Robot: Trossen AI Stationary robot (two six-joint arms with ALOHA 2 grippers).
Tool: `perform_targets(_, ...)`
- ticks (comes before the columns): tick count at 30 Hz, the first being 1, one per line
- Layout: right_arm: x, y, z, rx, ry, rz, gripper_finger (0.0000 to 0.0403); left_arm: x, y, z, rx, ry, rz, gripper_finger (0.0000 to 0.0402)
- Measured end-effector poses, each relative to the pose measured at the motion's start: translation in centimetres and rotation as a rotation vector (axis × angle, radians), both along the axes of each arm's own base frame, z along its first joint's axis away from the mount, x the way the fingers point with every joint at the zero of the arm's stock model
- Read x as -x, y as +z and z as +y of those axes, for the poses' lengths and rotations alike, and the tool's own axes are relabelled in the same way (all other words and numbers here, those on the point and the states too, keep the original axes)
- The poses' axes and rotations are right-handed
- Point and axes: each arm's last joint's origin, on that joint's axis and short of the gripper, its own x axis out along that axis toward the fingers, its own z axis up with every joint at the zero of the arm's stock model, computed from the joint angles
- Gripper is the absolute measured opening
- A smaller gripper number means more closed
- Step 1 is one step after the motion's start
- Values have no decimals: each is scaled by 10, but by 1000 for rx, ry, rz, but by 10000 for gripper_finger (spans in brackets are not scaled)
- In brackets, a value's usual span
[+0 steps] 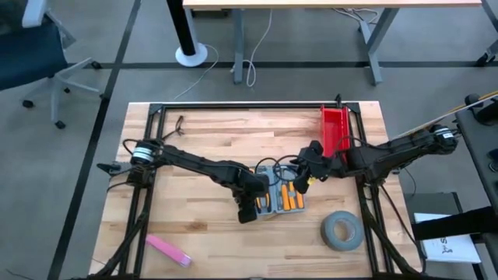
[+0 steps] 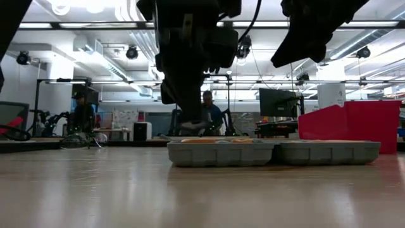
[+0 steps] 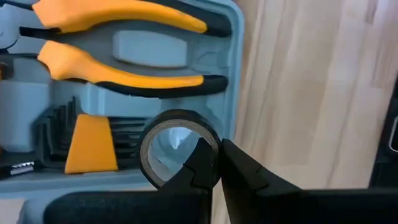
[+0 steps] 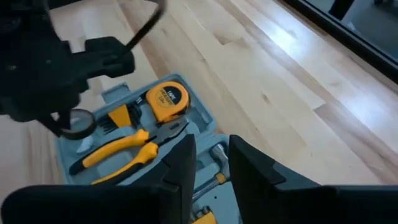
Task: Prefit tool cases
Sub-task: Put the black electrical tape into the gray pre-fit tool case
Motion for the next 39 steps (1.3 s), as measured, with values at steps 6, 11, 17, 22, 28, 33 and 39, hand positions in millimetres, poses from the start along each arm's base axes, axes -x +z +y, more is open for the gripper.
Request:
perform_targets(6, 0, 0, 1, -1, 6, -2, 69, -1, -3, -4, 1, -11, -5, 8)
perform_targets(11, 0, 0, 1, -4, 3, -5, 73, 0, -5, -8, 3, -19, -12, 8)
perform_targets(17, 0, 0, 1, -8, -1, -7, 83, 0, -14, -9, 13, -6, -36, 8)
perform_targets(22, 0, 0, 2, -12, -2, -10, 83, 3, -22, -8, 14, 13, -22, 8)
perform_targets(28, -1, 1, 2, -16, -2, -25, 71, 4, -26, -8, 9, -1, -39, 13)
perform_targets(33, -1, 2, 2, -17, -1, -30, 63, 2, -26, -11, 19, -38, -72, 68)
perform_targets(39, -1, 2, 2, -17, -1, -30, 66, 4, -26, -12, 78, -45, -45, 158)
